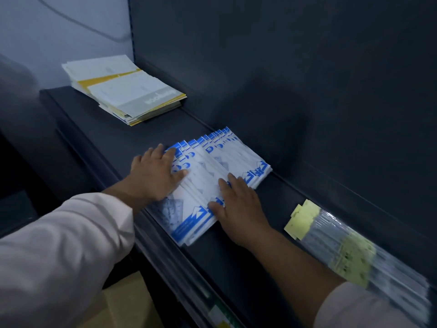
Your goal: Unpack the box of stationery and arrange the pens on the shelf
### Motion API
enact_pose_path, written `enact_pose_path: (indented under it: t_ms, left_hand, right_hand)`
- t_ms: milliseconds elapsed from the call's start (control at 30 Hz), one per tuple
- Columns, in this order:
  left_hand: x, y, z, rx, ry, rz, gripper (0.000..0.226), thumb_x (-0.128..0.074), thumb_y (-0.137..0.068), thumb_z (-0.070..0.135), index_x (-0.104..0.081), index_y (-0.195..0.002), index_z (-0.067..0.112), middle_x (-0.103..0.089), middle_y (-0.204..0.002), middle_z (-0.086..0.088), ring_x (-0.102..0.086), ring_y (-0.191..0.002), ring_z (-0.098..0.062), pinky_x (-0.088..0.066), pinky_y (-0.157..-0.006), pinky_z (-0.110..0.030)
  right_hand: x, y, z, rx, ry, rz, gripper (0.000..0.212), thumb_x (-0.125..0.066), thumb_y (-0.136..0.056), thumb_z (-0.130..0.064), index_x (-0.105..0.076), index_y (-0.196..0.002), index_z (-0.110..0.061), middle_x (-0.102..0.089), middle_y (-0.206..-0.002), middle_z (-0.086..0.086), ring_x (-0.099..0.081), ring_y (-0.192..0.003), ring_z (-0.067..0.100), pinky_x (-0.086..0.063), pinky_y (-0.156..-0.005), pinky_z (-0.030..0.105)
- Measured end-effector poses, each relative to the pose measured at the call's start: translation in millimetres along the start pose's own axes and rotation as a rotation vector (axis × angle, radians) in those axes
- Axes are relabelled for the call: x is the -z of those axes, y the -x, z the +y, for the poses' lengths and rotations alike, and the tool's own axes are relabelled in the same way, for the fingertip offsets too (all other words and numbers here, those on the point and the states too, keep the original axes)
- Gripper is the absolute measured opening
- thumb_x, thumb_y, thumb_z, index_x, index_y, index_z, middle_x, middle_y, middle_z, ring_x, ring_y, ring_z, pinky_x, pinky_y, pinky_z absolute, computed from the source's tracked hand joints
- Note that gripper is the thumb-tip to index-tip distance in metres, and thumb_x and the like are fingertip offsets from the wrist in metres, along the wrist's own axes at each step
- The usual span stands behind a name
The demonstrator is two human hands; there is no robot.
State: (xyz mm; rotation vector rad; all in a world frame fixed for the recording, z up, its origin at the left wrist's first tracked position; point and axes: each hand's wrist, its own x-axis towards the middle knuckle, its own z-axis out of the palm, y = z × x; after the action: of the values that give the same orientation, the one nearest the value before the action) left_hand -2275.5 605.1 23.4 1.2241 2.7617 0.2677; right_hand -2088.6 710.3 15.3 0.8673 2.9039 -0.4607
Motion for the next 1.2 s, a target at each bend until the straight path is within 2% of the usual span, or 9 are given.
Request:
enact_pose_path:
  t_ms: [167,533,733,900,1067,1200]
  left_hand:
    - [-16,-19,-6,-0.02,0.033,-0.057,0.067,-0.03,-0.092,0.061,-0.016,-0.15,0.03,-0.013,-0.158,-0.007,-0.01,-0.145,-0.027,-0.01,-0.114,-0.042]
    - [-27,-21,5,-0.045,0.071,-0.058,0.067,-0.025,-0.095,0.057,-0.013,-0.151,0.023,-0.01,-0.159,-0.008,-0.005,-0.146,-0.028,-0.007,-0.116,-0.043]
    - [-21,-14,5,-0.064,0.069,0.027,0.065,-0.024,-0.096,0.055,-0.015,-0.15,0.021,-0.012,-0.158,-0.008,-0.007,-0.146,-0.026,-0.006,-0.115,-0.042]
    - [-14,-2,7,-0.133,0.098,0.095,0.065,-0.031,-0.095,0.052,-0.019,-0.15,0.019,-0.015,-0.158,-0.007,-0.009,-0.145,-0.025,-0.007,-0.115,-0.042]
    - [-4,12,5,-0.258,0.123,0.186,0.058,-0.042,-0.094,0.046,-0.038,-0.142,0.014,-0.036,-0.149,-0.01,-0.028,-0.139,-0.028,-0.02,-0.112,-0.042]
    - [2,27,4,-0.326,0.115,0.203,0.064,-0.036,-0.085,0.05,-0.052,-0.131,0.009,-0.057,-0.129,-0.012,-0.049,-0.122,-0.032,-0.036,-0.104,-0.044]
  right_hand:
    - [-8,-7,9,0.02,0.029,0.009,0.066,-0.027,-0.096,-0.056,-0.004,-0.152,-0.03,0.012,-0.16,-0.007,0.015,-0.146,0.012,0.006,-0.119,0.037]
    - [-3,-5,17,0.011,0.056,0.023,0.061,-0.026,-0.099,-0.052,-0.007,-0.152,-0.03,0.008,-0.16,-0.008,0.013,-0.146,0.011,0.008,-0.118,0.033]
    - [3,1,6,-0.022,-0.089,0.066,0.056,-0.024,-0.1,-0.046,-0.016,-0.152,-0.026,-0.001,-0.161,-0.006,0.009,-0.147,0.012,0.007,-0.118,0.033]
    - [2,8,1,-0.042,-0.052,0.074,0.058,-0.026,-0.1,-0.049,-0.018,-0.151,-0.023,-0.004,-0.161,-0.003,0.007,-0.147,0.014,0.004,-0.119,0.037]
    - [1,17,-4,-0.048,0.002,0.114,0.056,-0.03,-0.099,-0.048,-0.024,-0.149,-0.022,-0.009,-0.16,0.0,0.0,-0.147,0.017,-0.002,-0.119,0.041]
    - [1,30,-5,-0.049,0.005,0.121,0.055,-0.033,-0.1,-0.046,-0.028,-0.148,-0.02,-0.017,-0.159,0.002,-0.011,-0.146,0.019,-0.008,-0.119,0.041]
